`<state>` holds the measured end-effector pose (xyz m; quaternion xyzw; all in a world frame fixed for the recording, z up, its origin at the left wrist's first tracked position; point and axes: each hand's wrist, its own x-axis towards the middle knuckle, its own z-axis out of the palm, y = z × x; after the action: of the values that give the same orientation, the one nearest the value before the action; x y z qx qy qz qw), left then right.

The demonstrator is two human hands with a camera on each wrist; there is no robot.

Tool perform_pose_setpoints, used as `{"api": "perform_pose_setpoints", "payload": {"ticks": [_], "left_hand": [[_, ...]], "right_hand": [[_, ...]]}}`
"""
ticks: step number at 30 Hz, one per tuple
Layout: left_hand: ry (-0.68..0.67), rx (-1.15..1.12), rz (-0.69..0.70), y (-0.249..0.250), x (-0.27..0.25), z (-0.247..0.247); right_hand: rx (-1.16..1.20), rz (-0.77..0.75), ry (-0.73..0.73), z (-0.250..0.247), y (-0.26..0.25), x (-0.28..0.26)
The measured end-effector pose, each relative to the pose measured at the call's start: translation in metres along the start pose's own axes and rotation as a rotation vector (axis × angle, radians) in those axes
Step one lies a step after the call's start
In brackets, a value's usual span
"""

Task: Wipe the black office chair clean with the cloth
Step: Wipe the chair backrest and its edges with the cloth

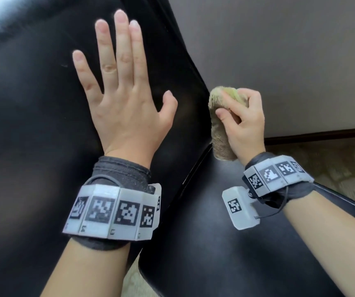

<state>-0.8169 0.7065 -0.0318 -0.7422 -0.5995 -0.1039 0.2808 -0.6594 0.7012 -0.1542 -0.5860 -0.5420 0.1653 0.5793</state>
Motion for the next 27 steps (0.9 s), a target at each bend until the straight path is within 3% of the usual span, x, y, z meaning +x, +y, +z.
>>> {"api": "perform_pose_setpoints", "payload": {"ticks": [3, 6, 13, 18, 20, 23, 27], "left_hand": [[-0.011, -0.001, 0.006, 0.001, 0.0, 0.0], [-0.025, -0.003, 0.014, 0.0, 0.003, 0.0], [-0.025, -0.031, 0.011, -0.001, 0.0, -0.001], [-0.022, -0.031, 0.015, -0.001, -0.001, 0.001], [-0.025, -0.031, 0.015, -0.002, -0.001, 0.001], [-0.027, -0.022, 0.008, -0.004, -0.001, 0.003], [-0.012, -0.01, 0.009, -0.005, -0.002, 0.004]], "right_hand": [[0.086, -0.097, 0.075, 0.013, -0.028, 0.019], [0.079, -0.11, 0.031, 0.025, -0.035, 0.023], [-0.065, 0.079, -0.097, 0.002, 0.006, -0.01], [0.018, -0.142, 0.022, 0.007, -0.035, 0.024], [0.031, -0.157, 0.012, 0.017, -0.044, 0.035], [0.004, -0.088, -0.032, 0.02, -0.025, 0.026], [-0.219, -0.021, -0.157, 0.002, 0.025, -0.003]]}}
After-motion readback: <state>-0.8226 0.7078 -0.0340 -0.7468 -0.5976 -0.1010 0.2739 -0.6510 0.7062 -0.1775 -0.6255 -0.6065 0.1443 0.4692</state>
